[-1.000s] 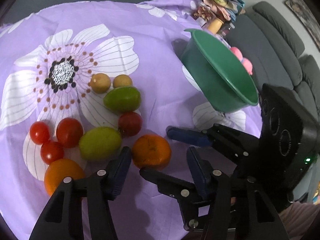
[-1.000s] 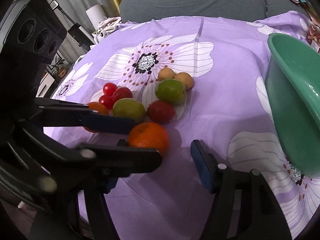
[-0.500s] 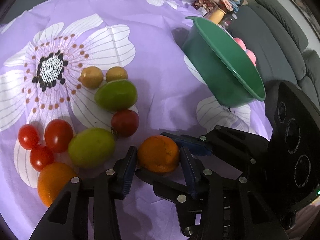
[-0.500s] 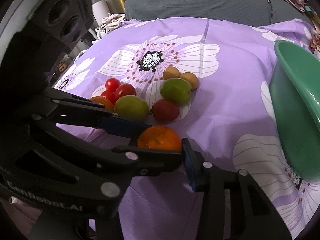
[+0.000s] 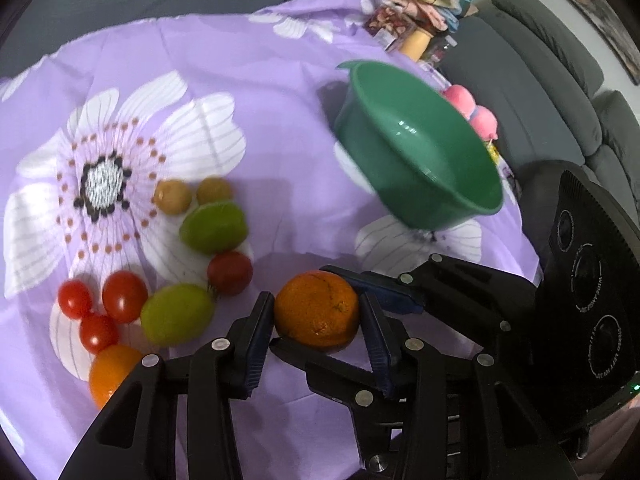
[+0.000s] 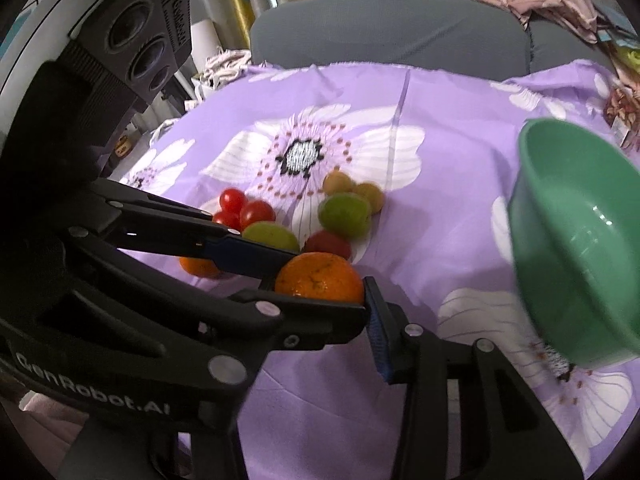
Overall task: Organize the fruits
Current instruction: 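Carry the orange with the right gripper into the green bowl and release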
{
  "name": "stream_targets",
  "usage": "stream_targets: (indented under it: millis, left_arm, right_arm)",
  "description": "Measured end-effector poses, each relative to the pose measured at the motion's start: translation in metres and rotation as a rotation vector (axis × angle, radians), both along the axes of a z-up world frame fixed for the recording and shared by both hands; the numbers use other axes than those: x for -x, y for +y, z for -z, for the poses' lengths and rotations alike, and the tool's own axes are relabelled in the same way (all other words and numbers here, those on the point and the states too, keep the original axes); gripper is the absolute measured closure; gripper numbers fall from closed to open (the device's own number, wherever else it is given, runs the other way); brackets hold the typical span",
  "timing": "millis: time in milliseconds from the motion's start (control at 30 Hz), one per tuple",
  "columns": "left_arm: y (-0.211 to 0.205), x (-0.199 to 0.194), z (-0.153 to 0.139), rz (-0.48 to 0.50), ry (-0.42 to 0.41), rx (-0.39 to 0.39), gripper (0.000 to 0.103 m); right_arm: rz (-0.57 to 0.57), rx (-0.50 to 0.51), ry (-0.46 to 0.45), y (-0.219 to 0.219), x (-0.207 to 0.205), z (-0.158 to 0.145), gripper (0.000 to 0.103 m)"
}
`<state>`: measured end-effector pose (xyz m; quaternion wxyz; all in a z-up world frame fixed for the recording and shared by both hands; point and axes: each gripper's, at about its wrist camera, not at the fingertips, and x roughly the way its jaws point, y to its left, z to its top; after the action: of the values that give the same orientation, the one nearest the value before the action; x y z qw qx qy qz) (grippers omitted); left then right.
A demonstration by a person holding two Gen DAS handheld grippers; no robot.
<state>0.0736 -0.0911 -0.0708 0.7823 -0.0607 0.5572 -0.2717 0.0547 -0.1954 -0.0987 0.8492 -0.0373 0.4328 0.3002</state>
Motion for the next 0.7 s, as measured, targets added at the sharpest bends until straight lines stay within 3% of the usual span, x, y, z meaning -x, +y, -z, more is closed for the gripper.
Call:
stream_targets:
  millis: [700]
  left_arm:
    - [-0.089, -0.036, -0.064, 0.162, -0.172, -0.021, 0.059]
  right_arm:
    - [0.178, -0.057, -0.183, -0.072, -0.019, -0.056, 0.060]
